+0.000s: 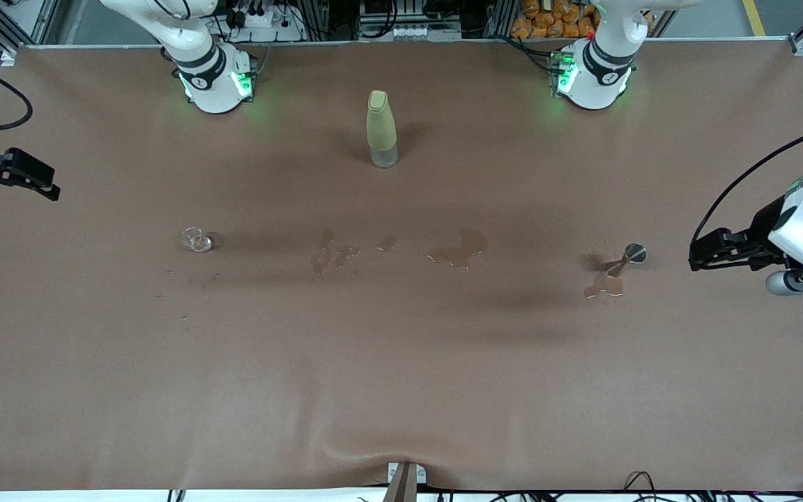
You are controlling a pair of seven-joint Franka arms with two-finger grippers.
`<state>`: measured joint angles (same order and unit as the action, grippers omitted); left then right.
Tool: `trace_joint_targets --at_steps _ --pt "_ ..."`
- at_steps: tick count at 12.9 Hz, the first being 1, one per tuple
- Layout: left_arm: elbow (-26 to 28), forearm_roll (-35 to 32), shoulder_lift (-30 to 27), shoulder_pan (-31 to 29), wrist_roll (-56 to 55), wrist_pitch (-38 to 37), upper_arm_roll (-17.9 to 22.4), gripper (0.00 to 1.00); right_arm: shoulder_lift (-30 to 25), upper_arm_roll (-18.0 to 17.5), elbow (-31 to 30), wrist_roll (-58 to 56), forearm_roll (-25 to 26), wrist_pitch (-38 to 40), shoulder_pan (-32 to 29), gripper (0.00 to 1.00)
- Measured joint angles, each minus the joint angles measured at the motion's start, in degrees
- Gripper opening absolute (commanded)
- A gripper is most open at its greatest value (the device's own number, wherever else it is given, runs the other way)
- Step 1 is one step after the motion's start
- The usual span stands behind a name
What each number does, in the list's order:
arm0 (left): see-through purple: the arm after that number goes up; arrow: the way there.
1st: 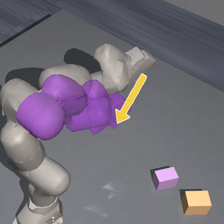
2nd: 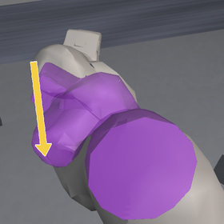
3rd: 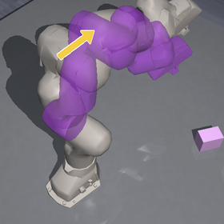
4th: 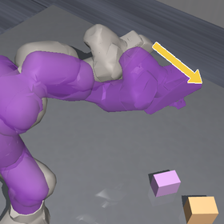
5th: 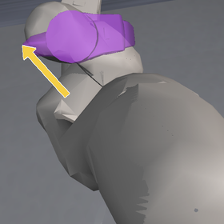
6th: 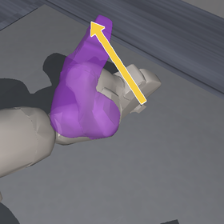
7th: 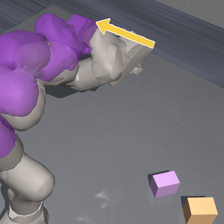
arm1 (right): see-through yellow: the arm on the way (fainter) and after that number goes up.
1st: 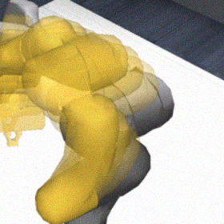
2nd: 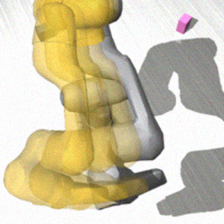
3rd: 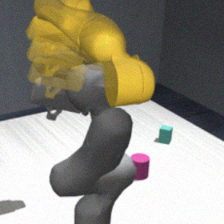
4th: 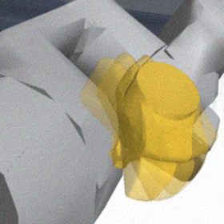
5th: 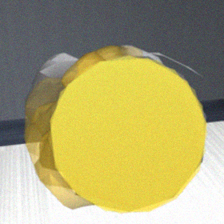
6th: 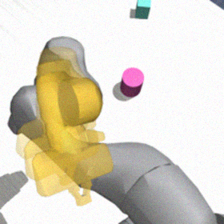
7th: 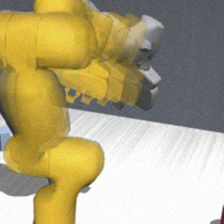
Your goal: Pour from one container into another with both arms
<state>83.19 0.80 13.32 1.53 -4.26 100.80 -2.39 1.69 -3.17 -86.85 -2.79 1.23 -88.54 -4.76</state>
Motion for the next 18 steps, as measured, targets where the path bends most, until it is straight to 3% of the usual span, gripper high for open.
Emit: trace_joint_targets --at_steps 18 --pt "0.0 0.0 0.0 0.1 0.0 0.0 -0.1 1.00 0.4 -0.3 0.4 0.0 -0.3 -0.9 0.1 1.00"
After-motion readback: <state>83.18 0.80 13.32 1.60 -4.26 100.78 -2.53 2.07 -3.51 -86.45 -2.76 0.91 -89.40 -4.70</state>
